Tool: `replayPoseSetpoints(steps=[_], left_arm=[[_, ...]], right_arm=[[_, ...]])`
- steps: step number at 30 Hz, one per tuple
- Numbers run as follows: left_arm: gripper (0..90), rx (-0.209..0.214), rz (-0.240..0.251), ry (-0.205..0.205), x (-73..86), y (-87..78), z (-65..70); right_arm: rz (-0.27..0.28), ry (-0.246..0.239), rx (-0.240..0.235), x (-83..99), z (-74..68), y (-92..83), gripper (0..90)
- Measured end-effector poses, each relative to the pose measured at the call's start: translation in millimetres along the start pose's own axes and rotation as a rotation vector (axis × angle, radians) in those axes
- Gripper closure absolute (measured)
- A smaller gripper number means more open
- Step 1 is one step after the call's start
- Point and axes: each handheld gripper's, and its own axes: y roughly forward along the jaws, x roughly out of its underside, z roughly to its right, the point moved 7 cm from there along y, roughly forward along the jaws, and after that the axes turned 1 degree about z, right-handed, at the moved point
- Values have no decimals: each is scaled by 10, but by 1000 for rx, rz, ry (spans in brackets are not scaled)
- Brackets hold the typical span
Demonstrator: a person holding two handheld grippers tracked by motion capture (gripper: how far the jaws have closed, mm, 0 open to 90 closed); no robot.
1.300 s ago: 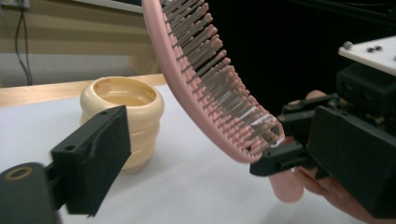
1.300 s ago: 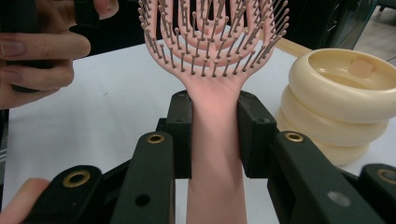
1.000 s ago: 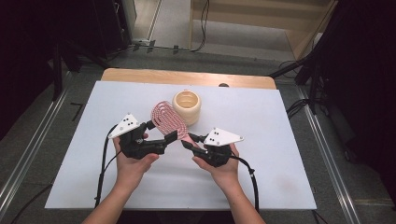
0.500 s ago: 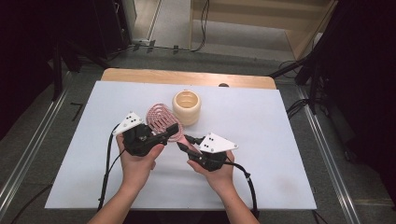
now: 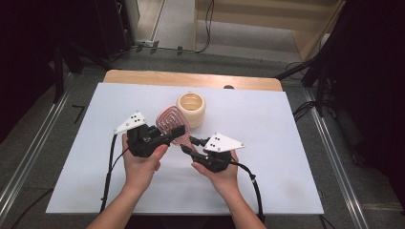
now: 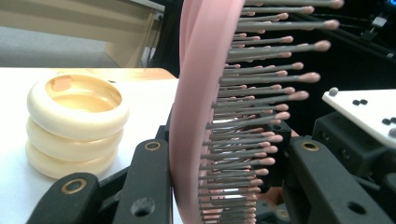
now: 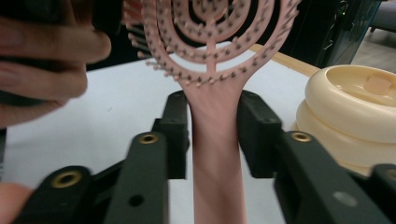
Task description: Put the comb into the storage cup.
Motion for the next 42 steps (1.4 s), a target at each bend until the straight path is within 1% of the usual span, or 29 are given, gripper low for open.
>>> replayPoseSetpoints(steps=[2,4,5,7,8,10,12,14,15,19,22,24,27,30,33,35,38,39,40,42], left_arm=[[642,7,7,-9,-7,-8,-16],[642,5,17,-3,-22,-18,-24],[642,8,20,-2,-30,-25,-25],[642,5,26,0,-47,-33,-28],[643,4,27,4,-53,-37,-31],[642,5,26,11,-64,-43,-38],[642,2,24,28,-71,-47,-39],[643,3,27,32,-82,-50,-41],[643,8,27,36,-88,-55,-43],[643,3,33,43,-117,-68,-58],[643,2,32,50,-137,-72,-72],[643,0,33,48,-149,-65,-76],[643,-1,25,61,-159,-54,-79],[643,-2,26,65,-170,-42,-78],[644,2,26,69,-177,-37,-81],[644,0,28,68,-185,-33,-85],[644,0,31,70,-197,-34,-99],[644,-1,31,71,-202,-36,-105],[644,0,33,70,-207,-37,-108],[644,-3,33,70,-214,-41,-117]], right_arm=[[8,22,-5,-19,22,-22,456],[10,38,-1,-23,48,-51,325],[13,46,-6,-23,59,-72,251],[26,68,19,-29,97,-117,48],[32,79,20,-31,116,-140,0],[51,98,20,-31,158,-207,0],[60,117,18,-25,206,-272,0],[67,118,21,-14,254,-328,0],[69,117,32,-7,279,-356,0],[68,96,67,47,367,-469,0],[61,104,88,113,437,-547,0],[57,104,101,155,474,-598,0],[61,105,120,201,530,-680,0],[68,110,138,246,579,-761,0],[68,114,152,298,612,-837,0],[68,108,164,334,636,-887,0],[64,113,169,380,658,-963,0],[67,107,174,391,670,-987,0],[66,115,179,406,674,-1015,0],[68,116,184,437,698,-1059,0]])
